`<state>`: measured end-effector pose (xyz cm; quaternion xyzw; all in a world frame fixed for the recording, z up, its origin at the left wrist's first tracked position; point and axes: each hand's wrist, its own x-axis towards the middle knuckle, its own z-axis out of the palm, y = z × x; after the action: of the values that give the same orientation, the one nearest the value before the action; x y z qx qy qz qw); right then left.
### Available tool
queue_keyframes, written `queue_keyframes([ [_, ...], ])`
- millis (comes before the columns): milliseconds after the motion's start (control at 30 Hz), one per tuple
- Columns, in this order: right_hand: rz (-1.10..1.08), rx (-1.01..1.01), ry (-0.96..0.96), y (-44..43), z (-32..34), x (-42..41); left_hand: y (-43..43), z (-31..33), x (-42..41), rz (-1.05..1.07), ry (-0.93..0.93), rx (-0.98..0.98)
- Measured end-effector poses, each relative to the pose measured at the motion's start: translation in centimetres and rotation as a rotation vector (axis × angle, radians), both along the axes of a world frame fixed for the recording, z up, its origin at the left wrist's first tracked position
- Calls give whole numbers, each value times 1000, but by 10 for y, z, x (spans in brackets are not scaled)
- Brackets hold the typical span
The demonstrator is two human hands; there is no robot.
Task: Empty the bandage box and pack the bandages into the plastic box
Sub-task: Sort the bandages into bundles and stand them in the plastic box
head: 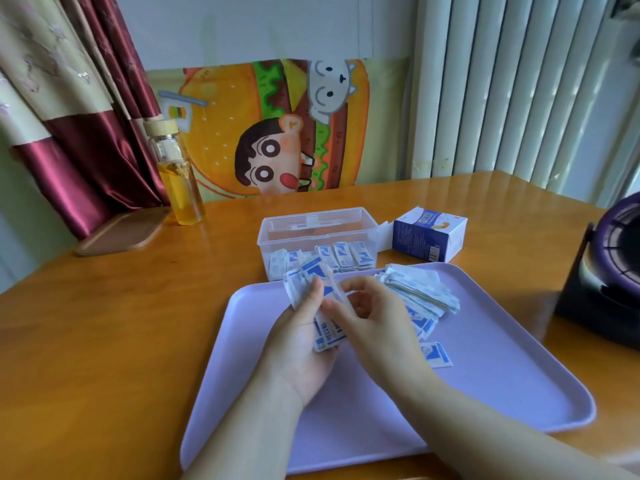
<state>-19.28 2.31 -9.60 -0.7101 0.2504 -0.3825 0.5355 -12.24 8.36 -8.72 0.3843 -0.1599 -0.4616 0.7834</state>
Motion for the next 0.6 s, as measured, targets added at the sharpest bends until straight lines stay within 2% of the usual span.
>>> queue_keyframes([
  [133, 32, -128, 126, -2, 3, -3, -2, 1, -1, 59, 84, -13],
  [233, -97, -280, 221, -32, 14, -18, -5, 0, 2, 209, 172, -32],
  [300, -171, -449, 449, -57, 18, -29, -5, -1, 6, 301, 258, -60],
  [367, -117, -549, 766, -72, 17, -36, -4, -3, 10, 330, 311, -60],
  [433, -49, -594, 964, -77, 12, -38, -4, -5, 13, 316, 345, -22],
  [500, -59, -571, 937, -77, 9, -38, -4, -5, 14, 300, 373, 1],
  [600, -78, -475, 778, -78, 8, -35, -3, -8, 16, 307, 377, 0],
])
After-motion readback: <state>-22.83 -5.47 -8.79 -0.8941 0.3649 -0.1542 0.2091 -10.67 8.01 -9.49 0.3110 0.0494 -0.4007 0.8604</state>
